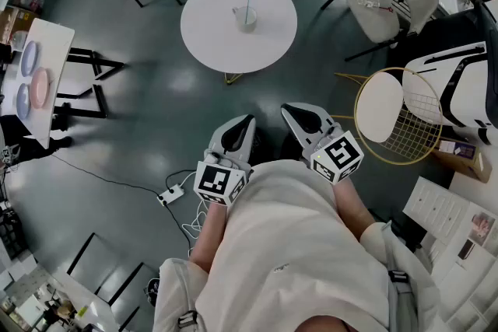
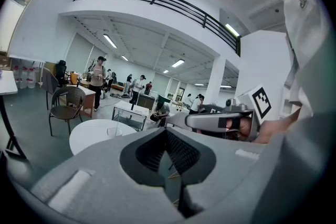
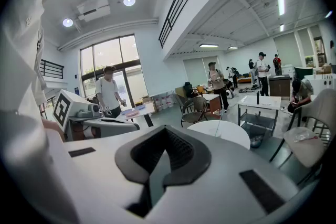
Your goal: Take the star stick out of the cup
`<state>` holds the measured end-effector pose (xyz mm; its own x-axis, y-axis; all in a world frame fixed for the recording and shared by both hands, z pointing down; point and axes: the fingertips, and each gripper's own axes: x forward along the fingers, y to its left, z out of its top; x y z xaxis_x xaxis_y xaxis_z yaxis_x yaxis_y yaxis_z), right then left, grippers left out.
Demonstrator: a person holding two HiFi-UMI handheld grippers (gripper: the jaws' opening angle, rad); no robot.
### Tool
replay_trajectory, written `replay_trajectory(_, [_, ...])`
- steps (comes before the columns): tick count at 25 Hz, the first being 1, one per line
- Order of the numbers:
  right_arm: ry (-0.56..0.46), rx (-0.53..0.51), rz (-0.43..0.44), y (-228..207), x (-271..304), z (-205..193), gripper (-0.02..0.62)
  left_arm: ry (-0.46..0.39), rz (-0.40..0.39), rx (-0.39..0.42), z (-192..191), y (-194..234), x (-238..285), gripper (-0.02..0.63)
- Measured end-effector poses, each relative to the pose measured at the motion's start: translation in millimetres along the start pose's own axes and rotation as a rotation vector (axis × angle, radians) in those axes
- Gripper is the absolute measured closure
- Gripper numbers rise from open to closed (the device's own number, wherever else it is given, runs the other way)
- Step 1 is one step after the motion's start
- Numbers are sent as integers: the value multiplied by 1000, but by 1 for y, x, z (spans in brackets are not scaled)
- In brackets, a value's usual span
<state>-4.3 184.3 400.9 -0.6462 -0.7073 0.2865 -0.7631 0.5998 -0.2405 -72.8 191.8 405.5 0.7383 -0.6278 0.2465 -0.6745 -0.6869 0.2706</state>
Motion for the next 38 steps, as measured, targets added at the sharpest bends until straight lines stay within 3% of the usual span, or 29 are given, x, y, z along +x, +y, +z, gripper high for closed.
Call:
replay_trajectory(10, [6,-9,-20,6,9,4,591,2,11,-8,3,15,-7,600])
replay_trajectory(14, [-72,112,-20,-1,2,10,589,3,7,-13,3,16,-6,600])
replay_trajectory(20, [-61,154,-133,-20,-8,-1,589,3,-11,-12,0,14,-9,600])
replay_trajectory(26, [-54,188,-167,-23,-16,-6,588,-1,-21,-45,-5,15,-12,600])
replay_trajectory(38, [-14,179,-127,-39,-3,-5,588,6,38,-76,-7,39,-1,600])
